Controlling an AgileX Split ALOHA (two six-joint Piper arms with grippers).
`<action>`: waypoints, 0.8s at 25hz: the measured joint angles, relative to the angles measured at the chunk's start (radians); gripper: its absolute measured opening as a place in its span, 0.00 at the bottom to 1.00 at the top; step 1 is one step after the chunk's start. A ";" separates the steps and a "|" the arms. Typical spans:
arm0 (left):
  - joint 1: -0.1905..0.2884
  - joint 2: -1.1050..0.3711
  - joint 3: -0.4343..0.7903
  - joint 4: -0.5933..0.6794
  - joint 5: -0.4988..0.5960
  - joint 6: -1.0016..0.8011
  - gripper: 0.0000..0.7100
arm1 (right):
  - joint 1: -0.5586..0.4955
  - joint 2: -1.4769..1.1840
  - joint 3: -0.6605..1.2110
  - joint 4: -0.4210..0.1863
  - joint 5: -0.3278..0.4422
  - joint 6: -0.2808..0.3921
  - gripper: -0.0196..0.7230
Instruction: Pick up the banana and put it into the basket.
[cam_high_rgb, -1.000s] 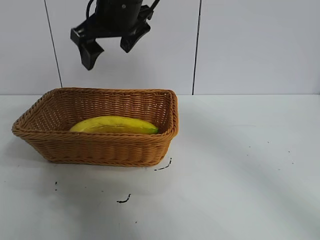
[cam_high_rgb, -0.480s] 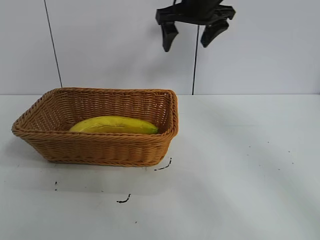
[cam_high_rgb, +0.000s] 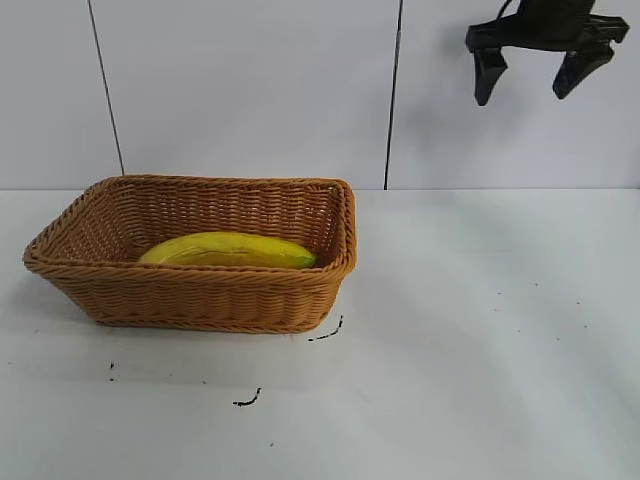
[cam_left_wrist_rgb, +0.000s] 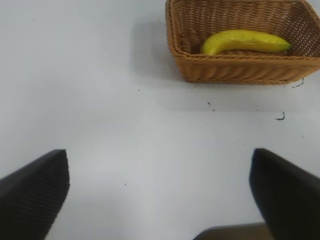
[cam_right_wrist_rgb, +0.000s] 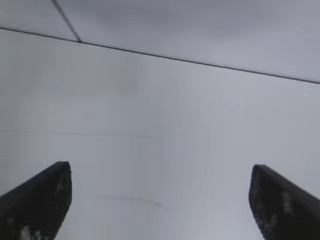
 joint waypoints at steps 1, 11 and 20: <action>0.000 0.000 0.000 0.000 0.000 0.000 0.98 | 0.000 -0.016 0.030 0.002 0.000 -0.002 0.95; 0.000 0.000 0.000 0.000 0.000 0.000 0.98 | 0.000 -0.397 0.583 0.004 -0.002 -0.027 0.95; 0.000 0.000 0.000 0.000 0.000 0.000 0.98 | 0.000 -0.823 1.080 0.003 0.001 -0.027 0.95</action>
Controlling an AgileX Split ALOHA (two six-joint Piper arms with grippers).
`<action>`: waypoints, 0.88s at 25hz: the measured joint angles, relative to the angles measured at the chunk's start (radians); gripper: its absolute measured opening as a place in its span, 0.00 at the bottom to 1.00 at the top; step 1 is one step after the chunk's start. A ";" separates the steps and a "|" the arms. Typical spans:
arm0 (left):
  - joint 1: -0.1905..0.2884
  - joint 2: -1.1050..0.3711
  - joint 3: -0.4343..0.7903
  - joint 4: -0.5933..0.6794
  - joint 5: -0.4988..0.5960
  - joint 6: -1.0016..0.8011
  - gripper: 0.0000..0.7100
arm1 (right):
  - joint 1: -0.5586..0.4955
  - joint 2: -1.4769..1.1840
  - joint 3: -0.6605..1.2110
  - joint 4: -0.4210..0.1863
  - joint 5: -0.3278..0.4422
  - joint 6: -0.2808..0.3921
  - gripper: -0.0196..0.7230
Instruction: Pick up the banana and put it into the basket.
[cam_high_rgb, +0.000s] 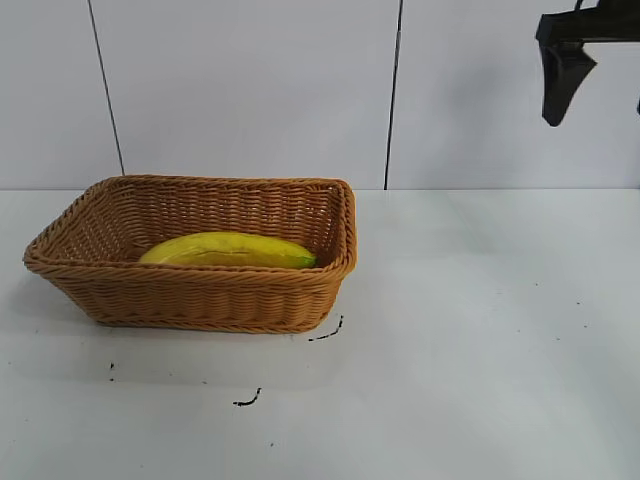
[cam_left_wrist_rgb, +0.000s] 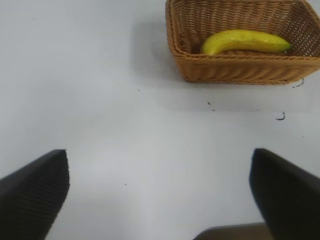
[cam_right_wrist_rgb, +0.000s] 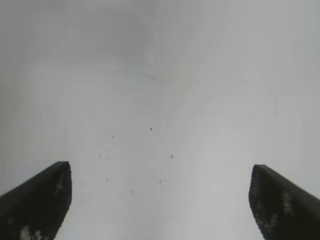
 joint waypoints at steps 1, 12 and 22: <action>0.000 0.000 0.000 0.000 0.000 0.000 0.98 | 0.000 -0.048 0.048 0.000 0.000 0.000 0.95; 0.000 0.000 0.000 0.000 0.000 0.000 0.98 | 0.000 -0.619 0.487 0.004 -0.050 0.000 0.95; 0.000 0.000 0.000 0.000 0.000 0.000 0.98 | 0.000 -1.198 0.777 0.005 -0.139 -0.002 0.95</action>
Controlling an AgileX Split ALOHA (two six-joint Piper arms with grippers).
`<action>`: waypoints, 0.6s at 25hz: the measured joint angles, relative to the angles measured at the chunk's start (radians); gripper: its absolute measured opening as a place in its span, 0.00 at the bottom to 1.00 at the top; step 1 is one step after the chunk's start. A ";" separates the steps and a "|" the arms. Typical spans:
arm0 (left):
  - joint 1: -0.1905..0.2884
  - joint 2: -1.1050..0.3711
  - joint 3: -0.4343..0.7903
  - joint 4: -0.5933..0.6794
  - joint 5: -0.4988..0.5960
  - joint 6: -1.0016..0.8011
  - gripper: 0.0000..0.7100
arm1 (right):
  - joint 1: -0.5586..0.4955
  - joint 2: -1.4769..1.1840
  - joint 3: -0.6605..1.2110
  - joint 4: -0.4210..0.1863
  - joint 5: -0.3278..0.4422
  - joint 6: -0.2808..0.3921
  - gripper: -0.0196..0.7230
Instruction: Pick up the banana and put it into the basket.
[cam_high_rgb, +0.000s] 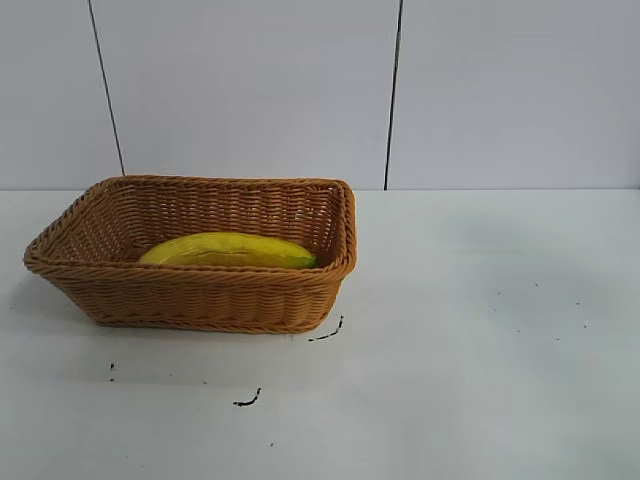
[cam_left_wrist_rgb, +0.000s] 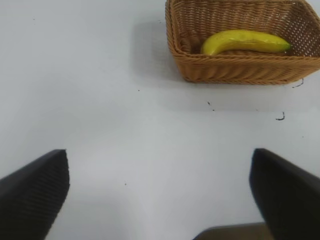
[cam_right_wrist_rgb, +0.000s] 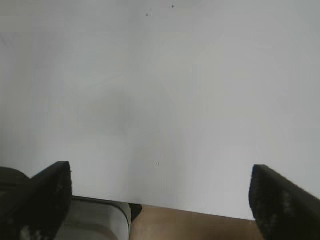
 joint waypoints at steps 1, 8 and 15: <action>0.000 0.000 0.000 0.000 0.000 0.000 0.98 | 0.000 -0.049 0.019 0.000 -0.017 0.000 0.95; 0.000 0.000 0.000 0.000 0.000 0.000 0.98 | 0.000 -0.231 0.042 0.000 -0.051 0.000 0.95; 0.000 0.000 0.000 0.000 0.000 0.000 0.98 | 0.000 -0.324 0.044 0.000 -0.057 0.000 0.95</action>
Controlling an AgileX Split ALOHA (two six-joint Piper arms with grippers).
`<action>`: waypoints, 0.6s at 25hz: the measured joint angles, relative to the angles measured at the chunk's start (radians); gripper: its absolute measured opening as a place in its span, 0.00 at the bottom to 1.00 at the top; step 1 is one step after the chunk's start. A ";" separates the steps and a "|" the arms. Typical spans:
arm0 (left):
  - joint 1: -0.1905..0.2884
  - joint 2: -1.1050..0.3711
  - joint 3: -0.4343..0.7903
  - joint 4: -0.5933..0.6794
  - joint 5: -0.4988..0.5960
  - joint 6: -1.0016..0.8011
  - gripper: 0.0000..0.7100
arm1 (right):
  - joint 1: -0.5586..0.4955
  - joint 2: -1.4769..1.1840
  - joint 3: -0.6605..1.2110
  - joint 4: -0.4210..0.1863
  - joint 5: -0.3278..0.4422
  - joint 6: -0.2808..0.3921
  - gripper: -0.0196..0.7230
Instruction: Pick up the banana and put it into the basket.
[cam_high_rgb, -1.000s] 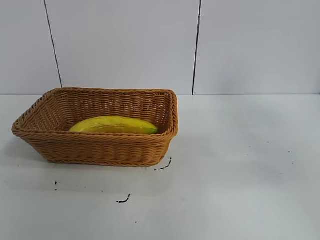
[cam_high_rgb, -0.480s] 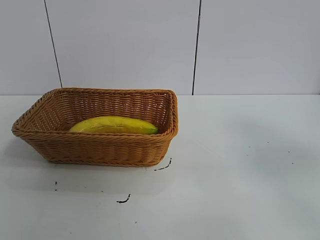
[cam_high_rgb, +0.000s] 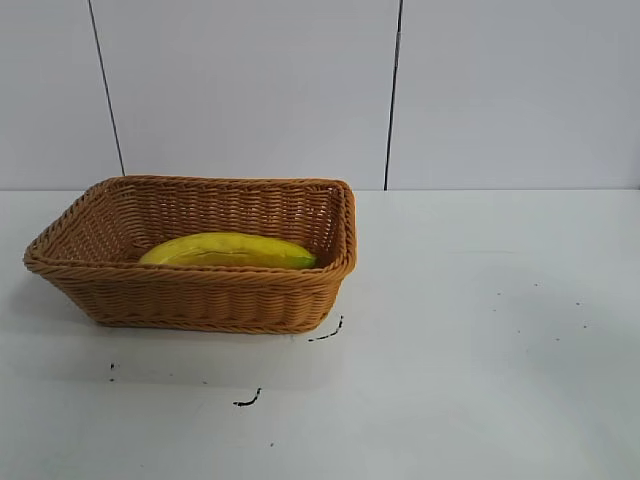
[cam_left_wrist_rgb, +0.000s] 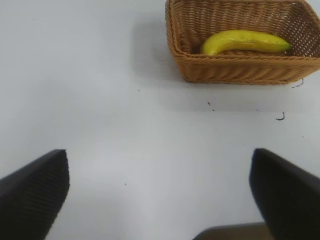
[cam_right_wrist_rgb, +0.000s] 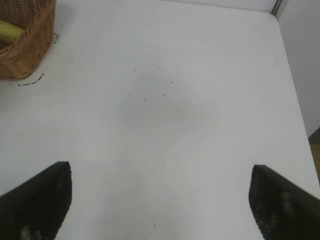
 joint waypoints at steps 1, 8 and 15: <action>0.000 0.000 0.000 0.000 0.000 0.000 0.98 | 0.000 -0.009 0.000 0.000 0.000 0.000 0.95; 0.000 0.000 0.000 0.000 0.000 0.000 0.98 | 0.000 -0.015 0.000 0.000 0.000 0.000 0.95; 0.000 0.000 0.000 0.000 0.000 0.000 0.98 | 0.000 -0.015 0.000 0.000 0.000 0.000 0.95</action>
